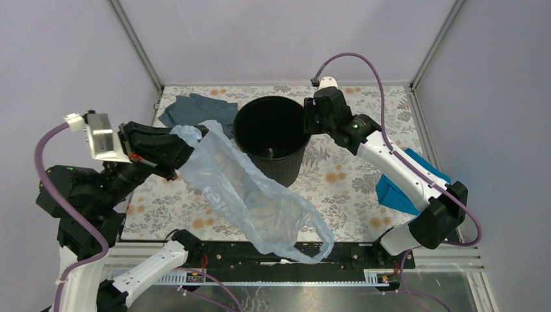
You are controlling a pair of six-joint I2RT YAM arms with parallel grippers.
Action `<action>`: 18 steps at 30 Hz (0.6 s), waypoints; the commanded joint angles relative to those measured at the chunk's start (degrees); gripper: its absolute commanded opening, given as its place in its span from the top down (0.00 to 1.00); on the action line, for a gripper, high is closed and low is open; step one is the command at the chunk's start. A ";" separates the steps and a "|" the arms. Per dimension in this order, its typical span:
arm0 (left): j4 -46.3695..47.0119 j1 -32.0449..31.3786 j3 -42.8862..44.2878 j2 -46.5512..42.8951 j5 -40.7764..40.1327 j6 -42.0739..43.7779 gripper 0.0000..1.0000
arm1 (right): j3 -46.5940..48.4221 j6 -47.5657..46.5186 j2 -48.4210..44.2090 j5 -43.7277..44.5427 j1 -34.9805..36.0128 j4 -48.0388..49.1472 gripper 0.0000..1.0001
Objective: Put the trash bags into the trash bin
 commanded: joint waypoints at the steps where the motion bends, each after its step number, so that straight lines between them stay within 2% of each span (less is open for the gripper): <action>1: 7.60 0.08 2.97 1.86 -8.21 -3.74 1.00 | 1.90 -0.72 -1.37 -4.14 0.77 -4.91 0.48; 3: 10.18 0.09 3.31 3.03 -10.41 -5.04 1.00 | 2.76 -0.80 -2.56 -3.86 0.78 -5.80 0.33; 6: 13.78 0.08 3.72 5.33 -13.95 -7.56 1.00 | 2.19 -0.98 -5.72 -2.70 0.78 -6.22 0.19; 9: 17.56 0.08 4.43 7.91 -18.06 -10.65 1.00 | -0.29 -1.44 -9.75 0.55 0.75 -6.02 0.12; 13: 23.18 0.08 7.43 12.41 -18.03 -14.10 1.00 | -2.03 -1.81 -14.73 1.41 0.70 -6.38 0.06; 15: 27.11 0.08 8.11 14.02 -17.73 -16.01 1.00 | -4.00 -3.02 -18.07 -1.25 0.69 -4.40 0.02; 18: 32.49 0.08 8.70 16.99 -18.36 -19.05 1.00 | -9.81 -6.73 -23.39 -10.13 0.69 2.33 0.00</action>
